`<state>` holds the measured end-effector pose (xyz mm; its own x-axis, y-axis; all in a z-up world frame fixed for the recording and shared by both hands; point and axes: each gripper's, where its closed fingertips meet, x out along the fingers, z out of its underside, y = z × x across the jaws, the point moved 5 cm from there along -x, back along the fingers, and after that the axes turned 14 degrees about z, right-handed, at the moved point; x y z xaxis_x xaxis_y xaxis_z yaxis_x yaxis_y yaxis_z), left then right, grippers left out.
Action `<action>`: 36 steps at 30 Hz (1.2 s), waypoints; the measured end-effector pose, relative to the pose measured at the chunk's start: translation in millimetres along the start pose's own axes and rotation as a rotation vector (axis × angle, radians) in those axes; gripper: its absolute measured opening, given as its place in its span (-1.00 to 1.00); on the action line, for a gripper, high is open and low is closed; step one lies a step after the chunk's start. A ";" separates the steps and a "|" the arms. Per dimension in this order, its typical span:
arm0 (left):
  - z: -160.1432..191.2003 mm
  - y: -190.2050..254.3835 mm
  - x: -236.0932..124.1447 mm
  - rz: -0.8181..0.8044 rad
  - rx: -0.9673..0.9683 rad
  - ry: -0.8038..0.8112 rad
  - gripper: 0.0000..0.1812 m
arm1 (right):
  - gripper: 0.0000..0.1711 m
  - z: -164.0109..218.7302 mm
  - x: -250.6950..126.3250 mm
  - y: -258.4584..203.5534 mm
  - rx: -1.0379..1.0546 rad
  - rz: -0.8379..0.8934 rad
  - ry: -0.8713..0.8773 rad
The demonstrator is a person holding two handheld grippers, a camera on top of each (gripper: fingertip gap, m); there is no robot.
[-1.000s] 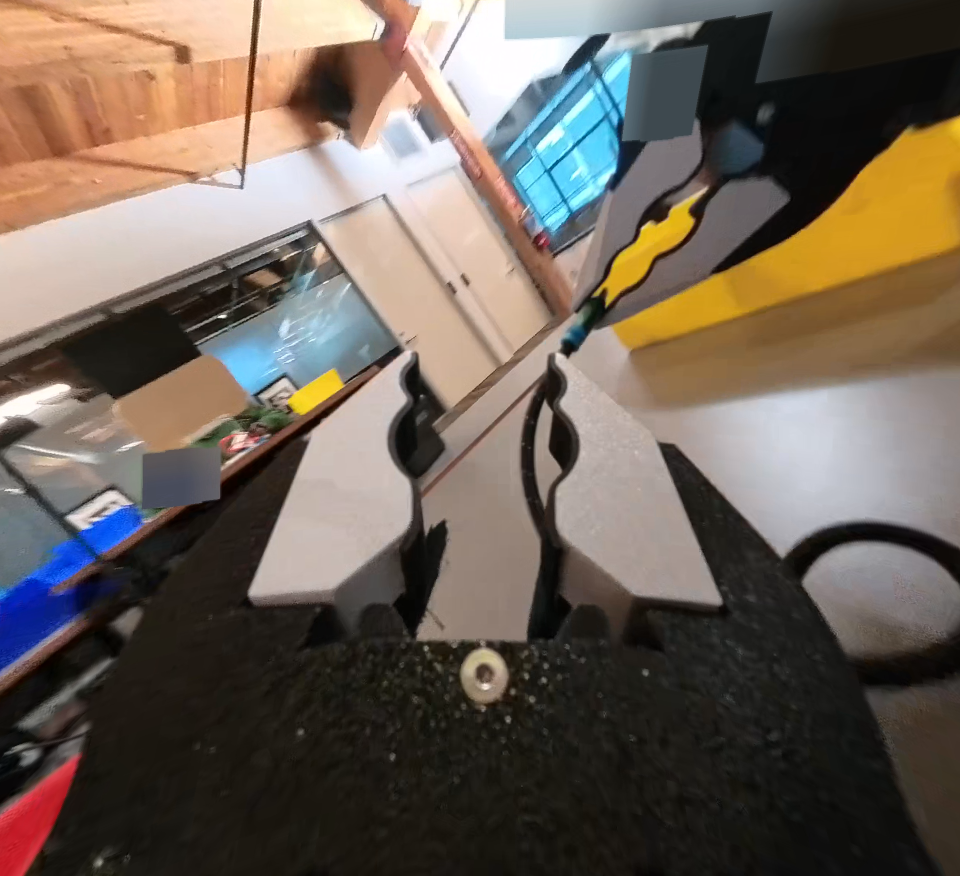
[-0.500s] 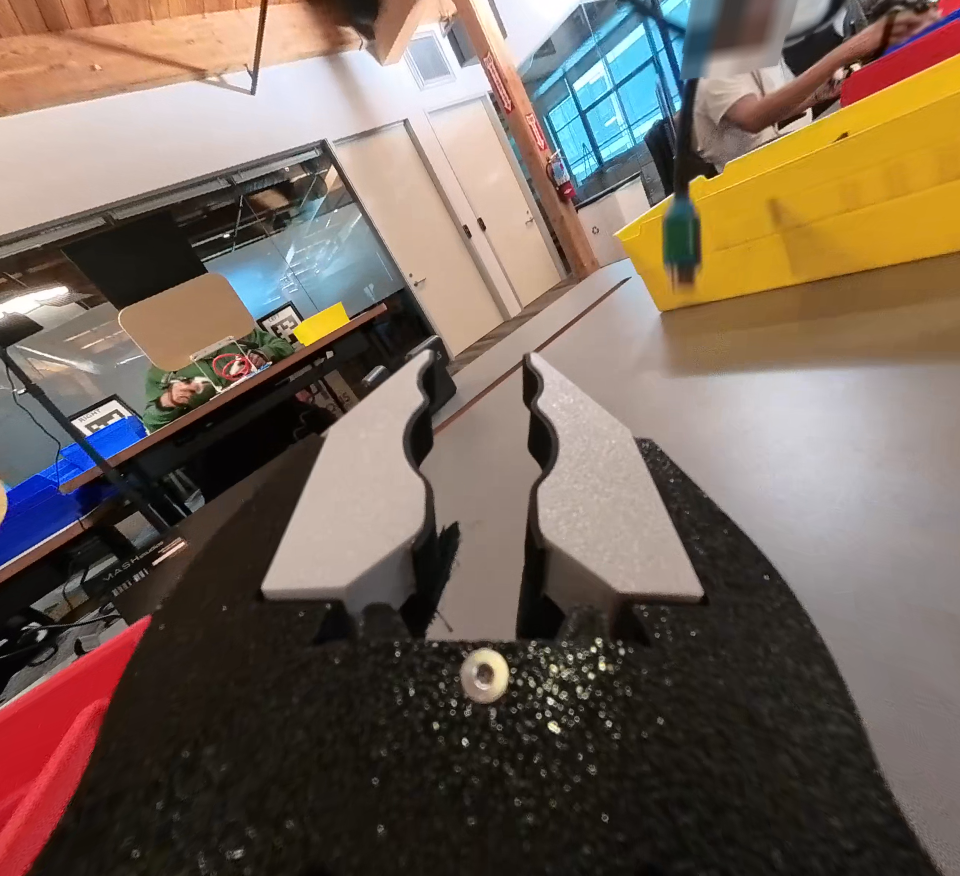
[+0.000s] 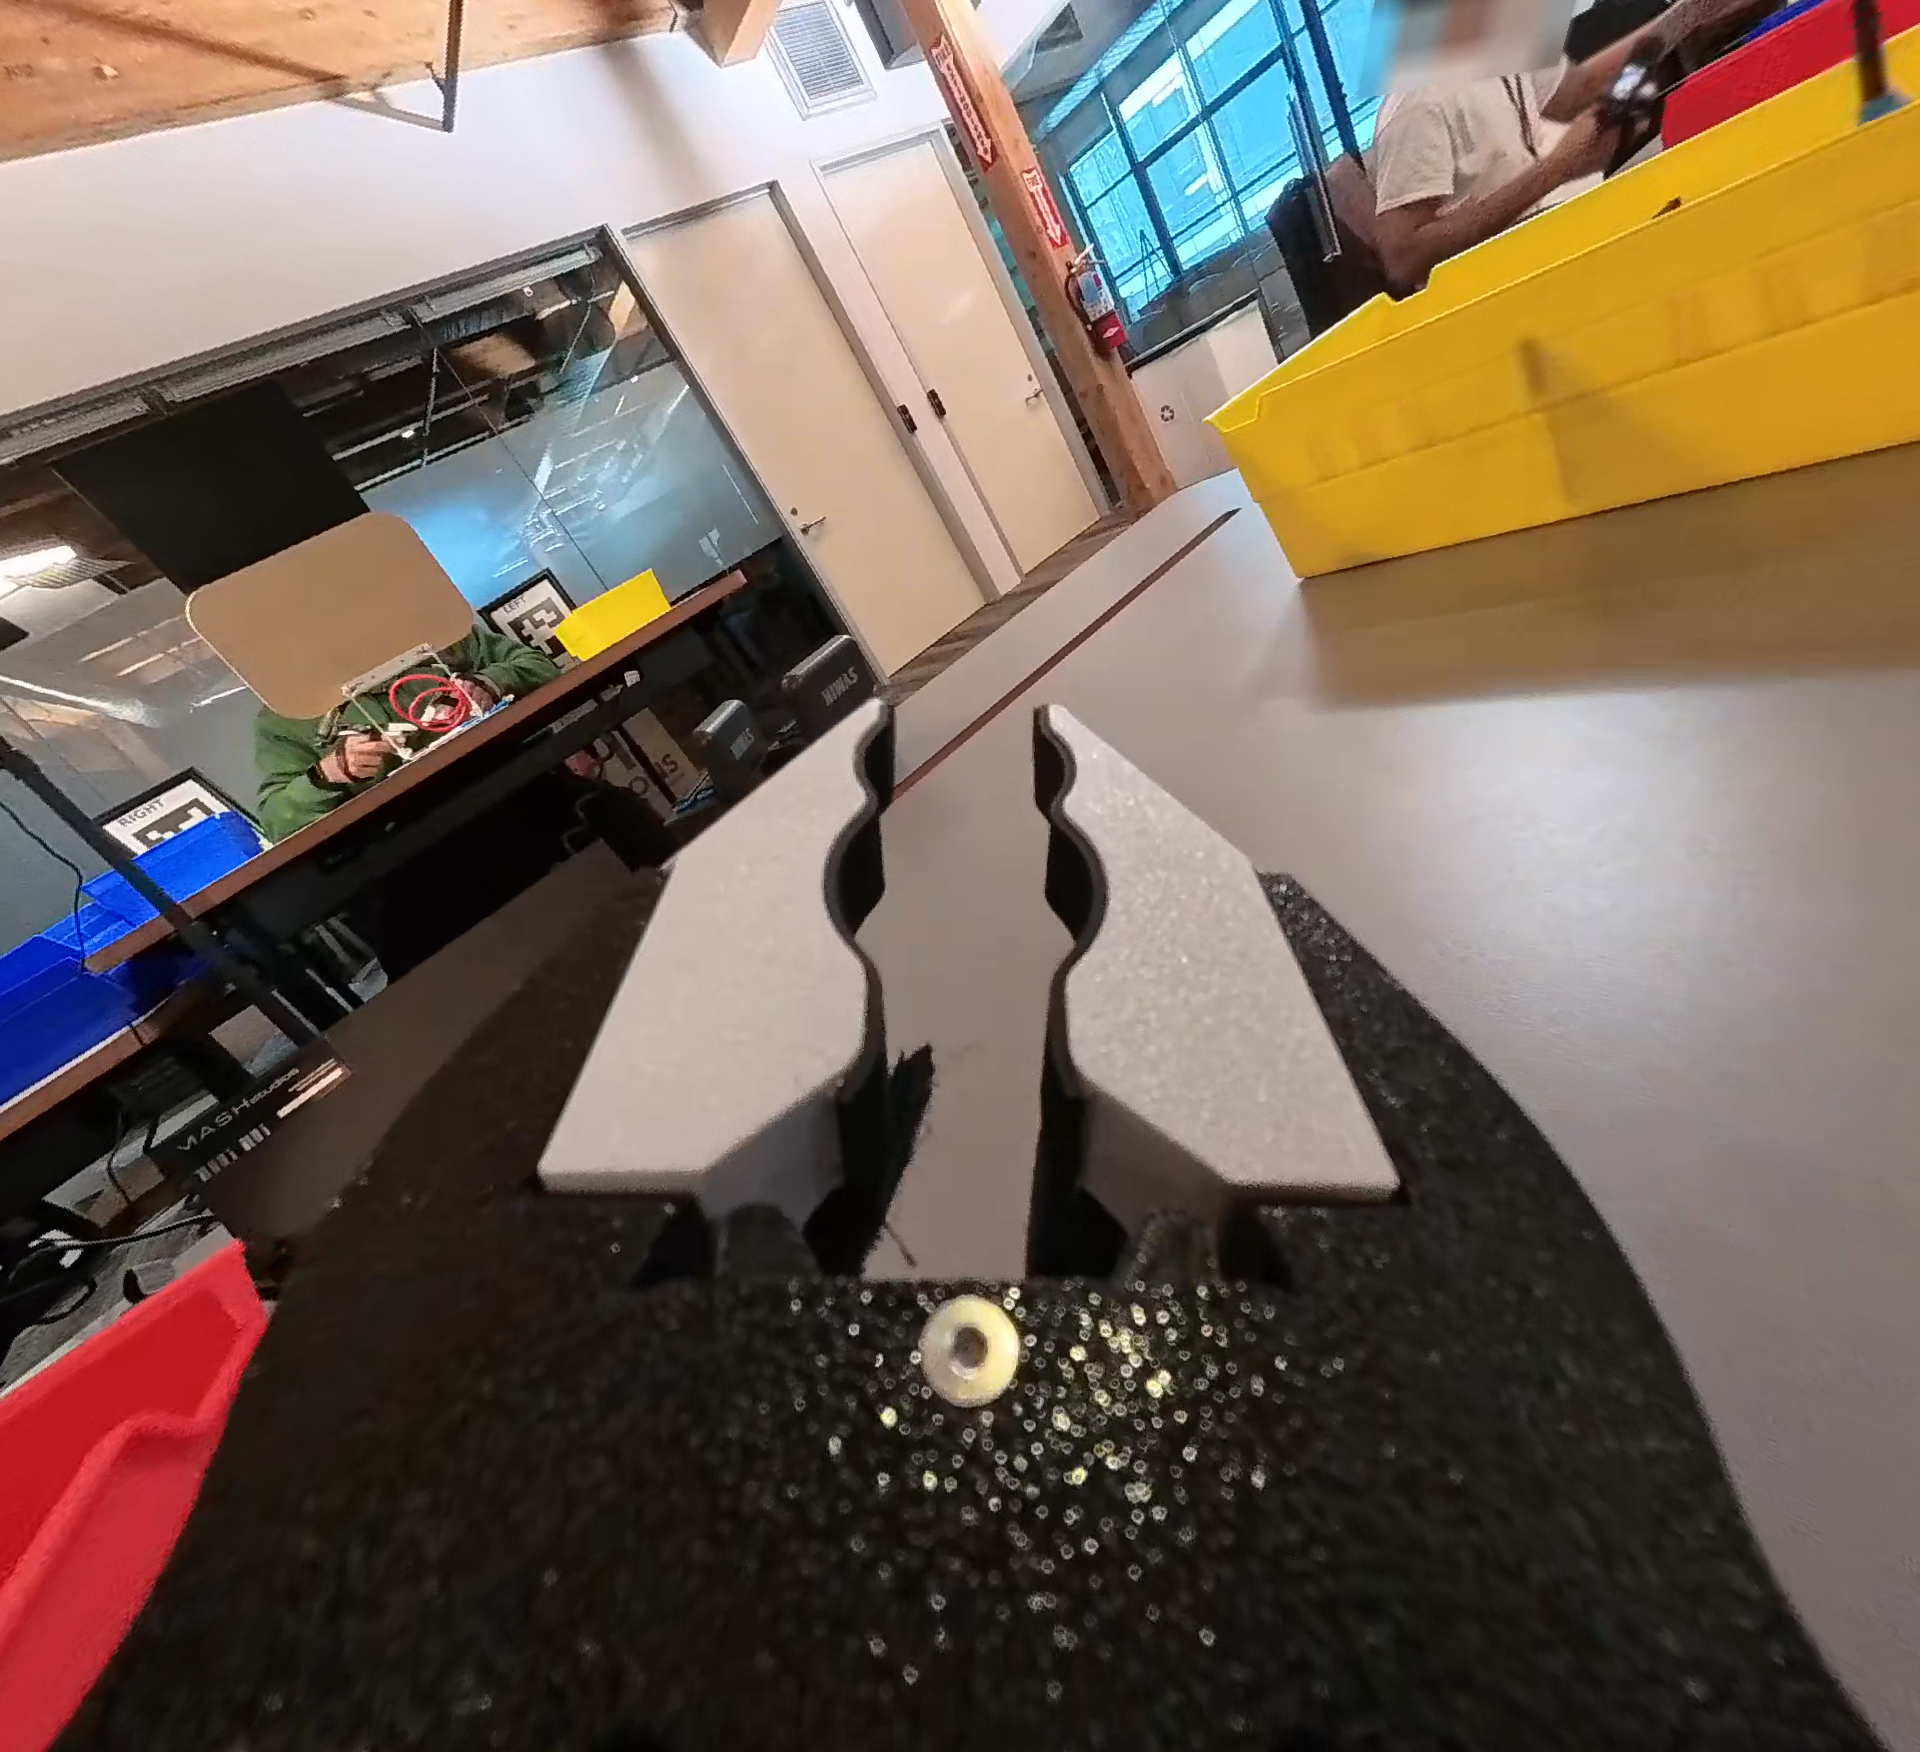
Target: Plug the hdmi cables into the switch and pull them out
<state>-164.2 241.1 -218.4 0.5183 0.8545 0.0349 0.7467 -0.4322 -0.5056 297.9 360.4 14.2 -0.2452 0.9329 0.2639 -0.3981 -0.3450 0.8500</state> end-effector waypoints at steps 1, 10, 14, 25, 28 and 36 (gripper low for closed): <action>0.0 0.2 -0.1 0.001 0.000 0.000 -0.74 | -0.90 -8.4 1.1 -11.7 -0.032 -0.019 0.012; 0.3 0.1 -1.2 -0.007 0.007 -0.011 -0.75 | -0.90 -90.1 -7.3 -117.0 0.257 -0.320 0.100; 0.3 0.8 -0.4 -0.001 0.008 -0.009 -0.77 | -0.90 -92.3 -12.6 -159.3 0.411 -0.553 0.061; 0.6 1.7 -0.2 0.002 0.011 -0.013 -0.79 | -1.00 -125.6 -35.2 -238.3 0.351 -1.068 0.151; 0.8 2.1 0.1 0.005 0.011 -0.014 -0.79 | -1.00 -139.1 -40.2 -256.2 0.303 -1.144 0.143; 1.9 4.1 1.8 0.021 0.014 -0.019 -0.80 | -0.65 -113.4 -36.7 -203.6 0.467 -1.226 -0.165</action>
<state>-161.0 241.4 -222.0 0.5252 0.8509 0.0076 0.7300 -0.4460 -0.5180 287.7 384.6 -220.2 0.1765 0.6258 -0.7598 0.0649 0.7628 0.6434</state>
